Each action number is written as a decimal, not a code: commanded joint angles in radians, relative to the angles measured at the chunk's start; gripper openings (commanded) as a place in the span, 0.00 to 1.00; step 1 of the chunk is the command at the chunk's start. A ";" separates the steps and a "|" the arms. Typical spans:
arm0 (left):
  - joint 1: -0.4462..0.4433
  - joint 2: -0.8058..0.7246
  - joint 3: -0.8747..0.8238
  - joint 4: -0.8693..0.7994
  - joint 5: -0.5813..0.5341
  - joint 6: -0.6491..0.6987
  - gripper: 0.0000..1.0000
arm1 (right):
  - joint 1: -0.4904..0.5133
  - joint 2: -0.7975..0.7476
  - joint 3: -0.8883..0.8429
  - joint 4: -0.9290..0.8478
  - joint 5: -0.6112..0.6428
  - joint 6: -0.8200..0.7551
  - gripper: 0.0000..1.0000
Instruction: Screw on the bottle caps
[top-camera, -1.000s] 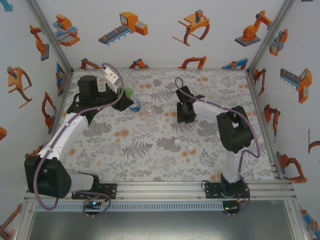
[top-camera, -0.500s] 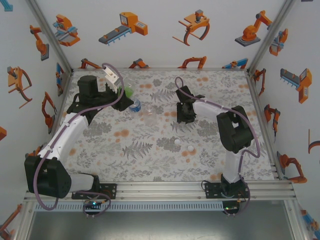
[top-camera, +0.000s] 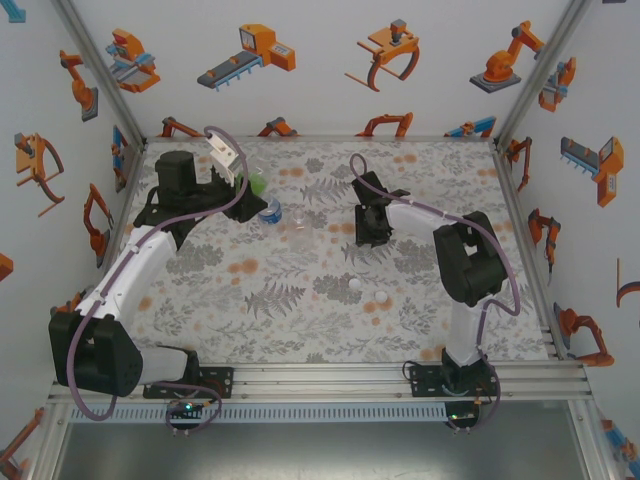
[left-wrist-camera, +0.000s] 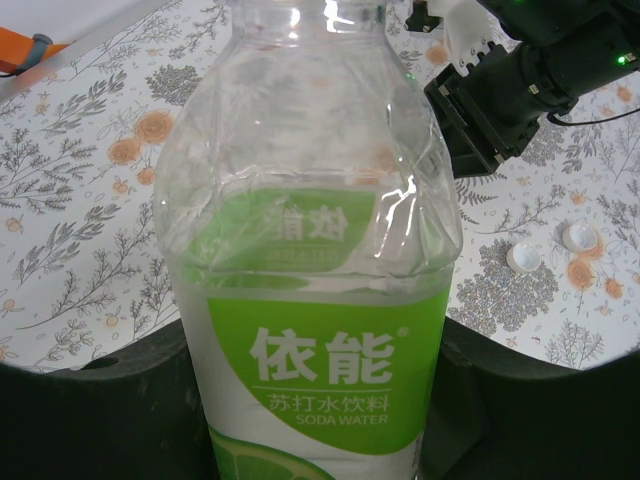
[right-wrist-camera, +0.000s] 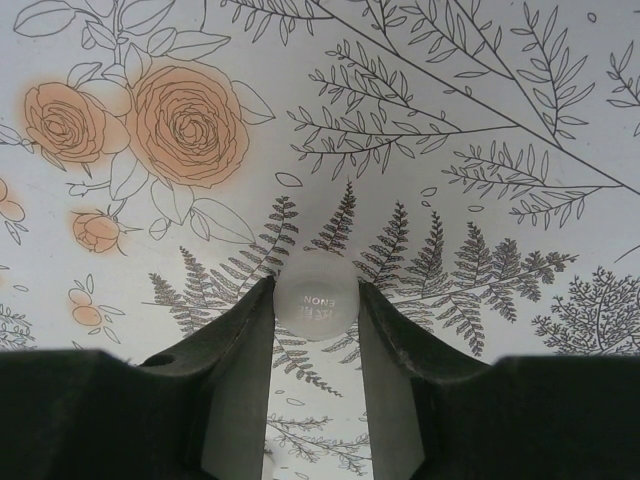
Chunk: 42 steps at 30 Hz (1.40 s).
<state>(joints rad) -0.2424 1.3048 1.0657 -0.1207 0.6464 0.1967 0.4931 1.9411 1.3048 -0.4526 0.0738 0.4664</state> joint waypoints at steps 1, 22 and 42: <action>-0.007 -0.016 0.026 0.003 0.005 0.018 0.05 | -0.006 -0.029 -0.009 -0.017 0.019 -0.022 0.33; -0.183 0.053 0.144 -0.312 0.117 0.389 0.00 | -0.005 -0.511 -0.084 0.107 -0.371 -0.507 0.25; -0.271 0.011 0.137 -0.468 0.197 0.764 0.00 | 0.011 -0.707 -0.133 0.419 -0.999 -0.640 0.19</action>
<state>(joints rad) -0.4984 1.3327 1.1767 -0.5404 0.8089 0.8936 0.4946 1.2438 1.1740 -0.0906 -0.8001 -0.1230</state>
